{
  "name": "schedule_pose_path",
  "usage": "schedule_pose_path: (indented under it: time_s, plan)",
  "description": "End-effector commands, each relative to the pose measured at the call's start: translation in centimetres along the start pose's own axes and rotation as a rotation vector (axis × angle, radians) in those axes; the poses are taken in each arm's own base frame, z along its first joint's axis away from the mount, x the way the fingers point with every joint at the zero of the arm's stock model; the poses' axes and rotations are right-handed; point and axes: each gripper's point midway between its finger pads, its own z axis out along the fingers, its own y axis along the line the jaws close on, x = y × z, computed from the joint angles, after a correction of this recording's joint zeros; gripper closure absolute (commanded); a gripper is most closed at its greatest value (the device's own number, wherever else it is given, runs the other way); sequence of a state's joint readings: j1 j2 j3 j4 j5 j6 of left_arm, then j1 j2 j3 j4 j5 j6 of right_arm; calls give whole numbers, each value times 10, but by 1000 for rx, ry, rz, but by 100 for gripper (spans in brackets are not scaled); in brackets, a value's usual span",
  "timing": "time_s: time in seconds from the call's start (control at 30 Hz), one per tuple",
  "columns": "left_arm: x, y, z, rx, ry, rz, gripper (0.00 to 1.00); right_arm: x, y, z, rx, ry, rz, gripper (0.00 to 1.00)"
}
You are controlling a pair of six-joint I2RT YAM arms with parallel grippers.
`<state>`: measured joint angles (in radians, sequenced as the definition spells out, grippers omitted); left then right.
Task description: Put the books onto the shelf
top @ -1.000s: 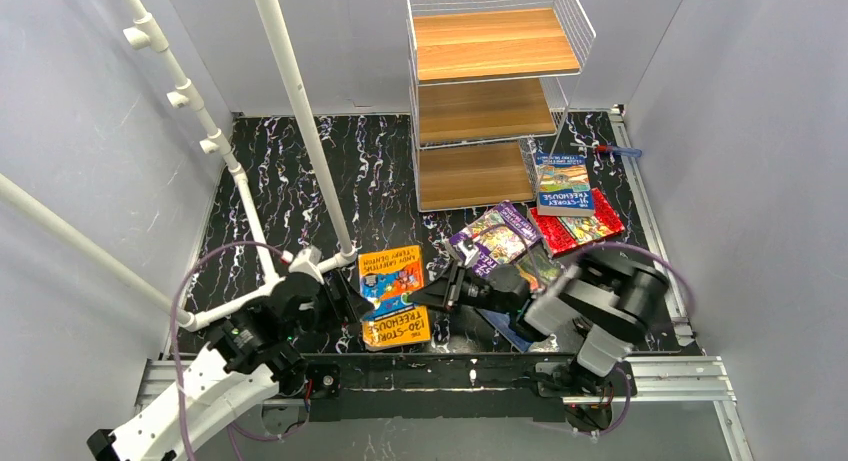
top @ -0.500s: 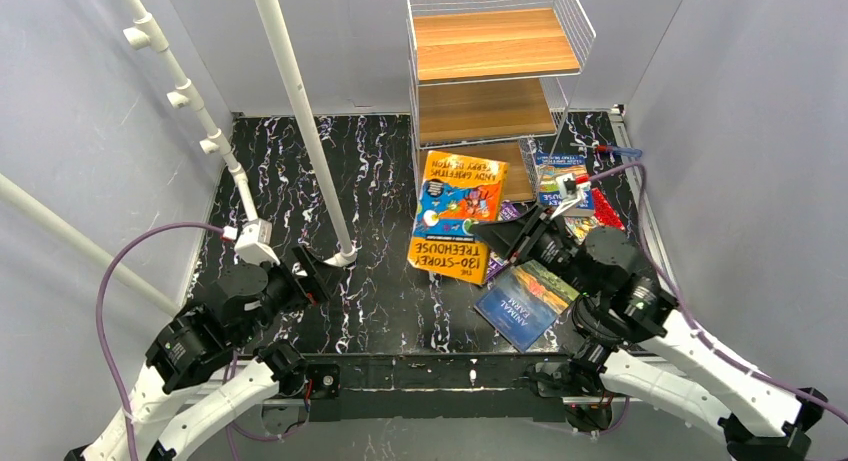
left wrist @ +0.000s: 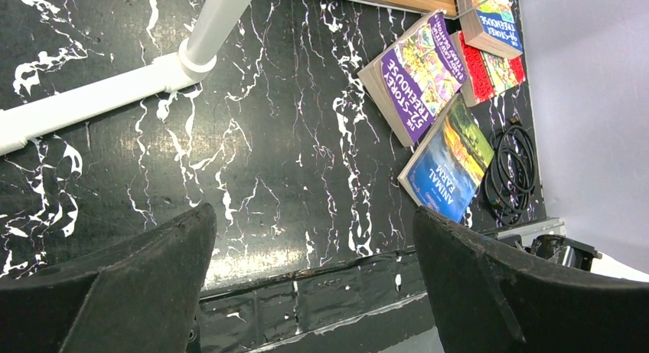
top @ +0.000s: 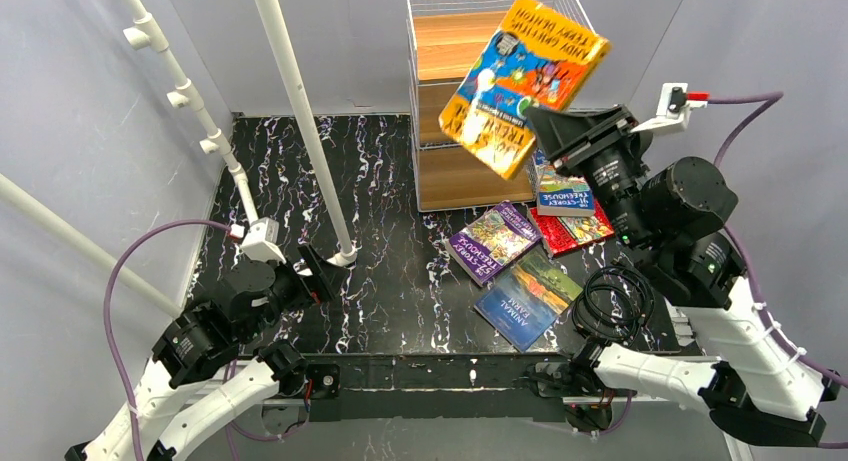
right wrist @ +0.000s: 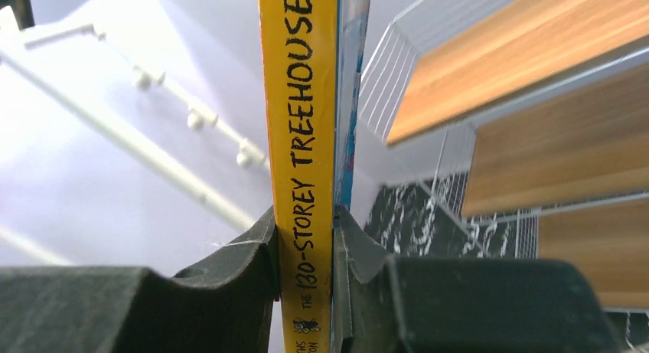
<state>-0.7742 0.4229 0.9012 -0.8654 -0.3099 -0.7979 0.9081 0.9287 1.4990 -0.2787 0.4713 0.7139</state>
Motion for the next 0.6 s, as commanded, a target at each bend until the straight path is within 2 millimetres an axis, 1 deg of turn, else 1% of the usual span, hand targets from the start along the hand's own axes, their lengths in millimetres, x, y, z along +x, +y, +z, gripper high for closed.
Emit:
schedule_pose_path:
  time_s: [0.0, 0.07, 0.13, 0.27, 0.33, 0.4, 0.47, 0.57]
  plan:
    - [4, 2, 3, 0, 5, -8, 2, -59, 1, 24, 90, -312, 143, 99]
    - [6, 1, 3, 2, 13, -8, 2, -68, -3, 33, 105, -415, 229, 99]
    - [6, 0, 3, 5, 17, -8, 2, -71, -11, 41, 126, -494, 300, 99]
    - [6, -1, 1, 18, 18, -12, 2, -71, -16, 61, 170, -572, 371, 99]
    - [7, -2, 1, 23, 22, -14, 2, -66, -26, 72, 215, -613, 406, 99]
    - [8, -4, 1, 32, 29, -14, 2, -62, -35, 77, 234, -661, 444, 99]
    - [9, -6, 2, 39, 35, -15, 2, -62, -40, 79, 230, -716, 493, 99]
    - [9, -10, 2, 52, 41, -18, 2, -64, -42, 86, 233, -762, 523, 99]
